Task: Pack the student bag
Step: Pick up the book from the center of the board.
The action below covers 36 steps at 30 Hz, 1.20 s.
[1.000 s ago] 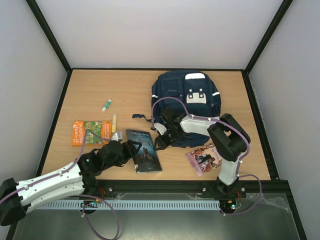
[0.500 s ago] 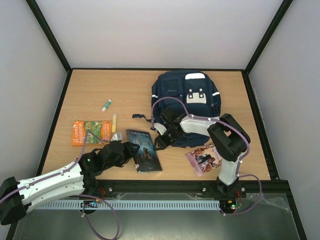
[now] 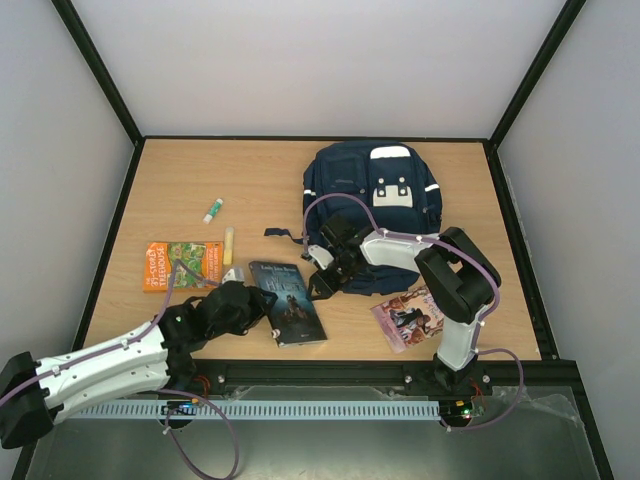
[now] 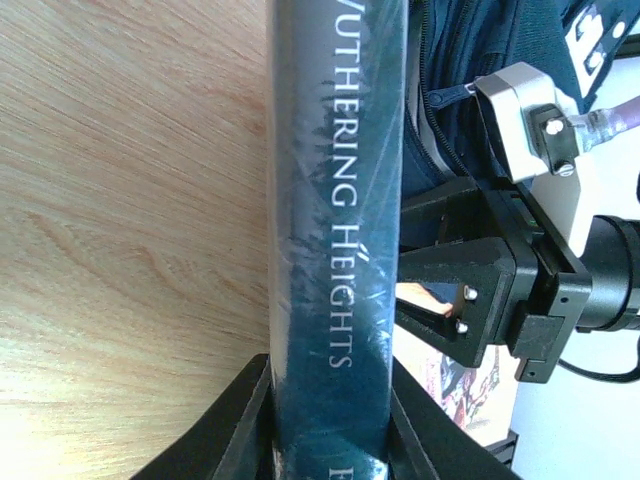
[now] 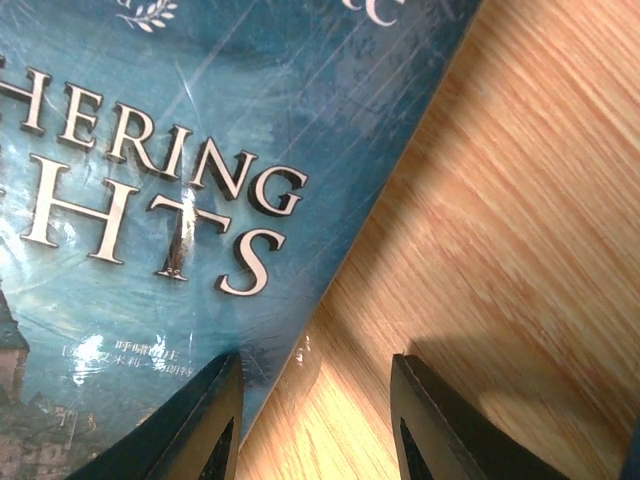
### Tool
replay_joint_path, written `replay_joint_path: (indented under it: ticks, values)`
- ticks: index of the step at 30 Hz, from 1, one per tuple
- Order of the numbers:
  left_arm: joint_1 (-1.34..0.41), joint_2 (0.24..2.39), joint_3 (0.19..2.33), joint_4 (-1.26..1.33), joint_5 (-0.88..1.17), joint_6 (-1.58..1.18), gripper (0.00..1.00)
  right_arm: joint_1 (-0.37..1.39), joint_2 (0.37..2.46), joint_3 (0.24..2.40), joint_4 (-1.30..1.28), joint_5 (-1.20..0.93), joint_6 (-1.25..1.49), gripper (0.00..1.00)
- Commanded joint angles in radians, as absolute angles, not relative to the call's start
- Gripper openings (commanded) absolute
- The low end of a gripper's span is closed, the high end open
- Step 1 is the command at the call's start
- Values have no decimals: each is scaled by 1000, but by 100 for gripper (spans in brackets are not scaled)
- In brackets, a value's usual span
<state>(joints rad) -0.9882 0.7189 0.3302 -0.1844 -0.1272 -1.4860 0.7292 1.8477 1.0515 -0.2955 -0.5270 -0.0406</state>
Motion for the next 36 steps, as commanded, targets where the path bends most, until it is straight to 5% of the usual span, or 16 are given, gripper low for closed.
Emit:
replay_joint_path:
  ticks: [1, 11, 20, 27, 30, 36]
  values:
    - [-994, 696, 419, -203, -130, -1502, 3, 742, 1874, 1042, -346, -459, -48, 42]
    - [-993, 719, 687, -344, -212, -1194, 2, 561, 1497, 1187, -512, -461, -59, 53]
    - [-934, 938, 907, -181, -100, -819, 2, 254, 1207, 1094, -523, -604, -47, 76]
    - [-805, 1095, 1037, -57, 129, -765, 2, 40, 1182, 1015, -491, -889, -3, 82]
    - [-745, 1141, 1068, 3, 236, -759, 3, 22, 1203, 1017, -486, -959, -13, 99]
    - [-671, 1221, 1112, 107, 411, -763, 3, 21, 1189, 989, -451, -1024, -24, 100]
